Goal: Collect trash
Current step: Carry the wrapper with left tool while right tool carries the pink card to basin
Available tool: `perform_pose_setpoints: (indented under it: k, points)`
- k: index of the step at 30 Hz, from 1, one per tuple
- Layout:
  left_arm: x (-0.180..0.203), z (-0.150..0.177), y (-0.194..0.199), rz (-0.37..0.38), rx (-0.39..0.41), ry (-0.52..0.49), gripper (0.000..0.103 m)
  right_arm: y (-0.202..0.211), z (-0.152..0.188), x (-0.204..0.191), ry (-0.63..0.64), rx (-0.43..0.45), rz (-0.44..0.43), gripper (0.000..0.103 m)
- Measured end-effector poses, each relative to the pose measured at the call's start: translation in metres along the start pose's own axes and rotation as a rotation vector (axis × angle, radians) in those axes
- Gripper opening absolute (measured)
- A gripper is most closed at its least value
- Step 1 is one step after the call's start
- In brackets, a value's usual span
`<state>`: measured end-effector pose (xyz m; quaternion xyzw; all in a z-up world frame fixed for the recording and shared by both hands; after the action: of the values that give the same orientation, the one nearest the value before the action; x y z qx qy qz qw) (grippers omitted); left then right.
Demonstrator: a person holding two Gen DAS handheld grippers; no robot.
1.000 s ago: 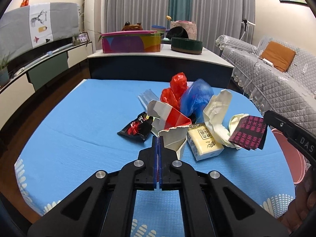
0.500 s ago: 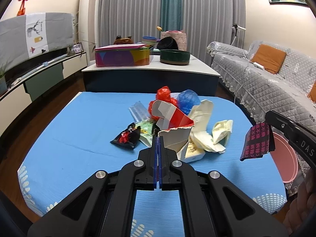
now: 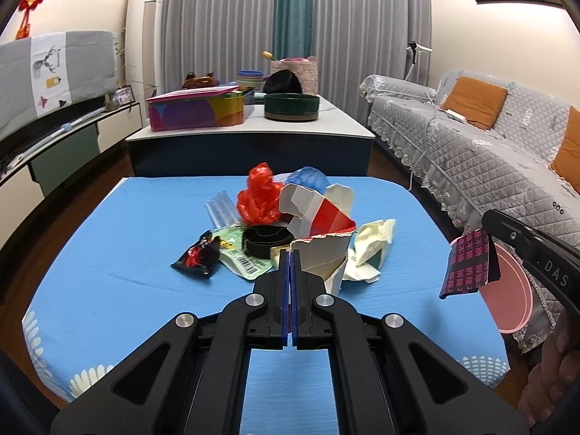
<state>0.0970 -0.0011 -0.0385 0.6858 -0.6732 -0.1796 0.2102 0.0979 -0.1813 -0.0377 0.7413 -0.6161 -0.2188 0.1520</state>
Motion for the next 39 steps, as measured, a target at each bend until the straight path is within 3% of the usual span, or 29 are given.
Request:
perform_pose_setpoints:
  k: [12, 27, 39]
  points:
    - [0.049, -0.006, -0.002, 0.091, -0.008, -0.046, 0.0, 0.018, -0.006, 0.047, -0.04, 0.035, 0.075, 0.002]
    - [0.167, -0.012, -0.007, 0.288, -0.023, -0.148, 0.0, 0.051, -0.02, 0.155, -0.205, 0.088, 0.209, 0.002]
    - [0.239, -0.013, -0.045, 0.395, -0.066, -0.202, 0.0, 0.045, -0.013, 0.207, -0.232, 0.062, 0.299, 0.002]
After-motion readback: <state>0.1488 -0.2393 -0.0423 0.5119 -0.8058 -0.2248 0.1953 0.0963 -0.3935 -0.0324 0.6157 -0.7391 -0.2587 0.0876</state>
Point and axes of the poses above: each gripper's, at about its wrist camera, not at the fingertips, and y roughly against the way its jaws point, x to its right, z to its underside, the point moved 8 cm from there along -y, roughly the way its jaws point
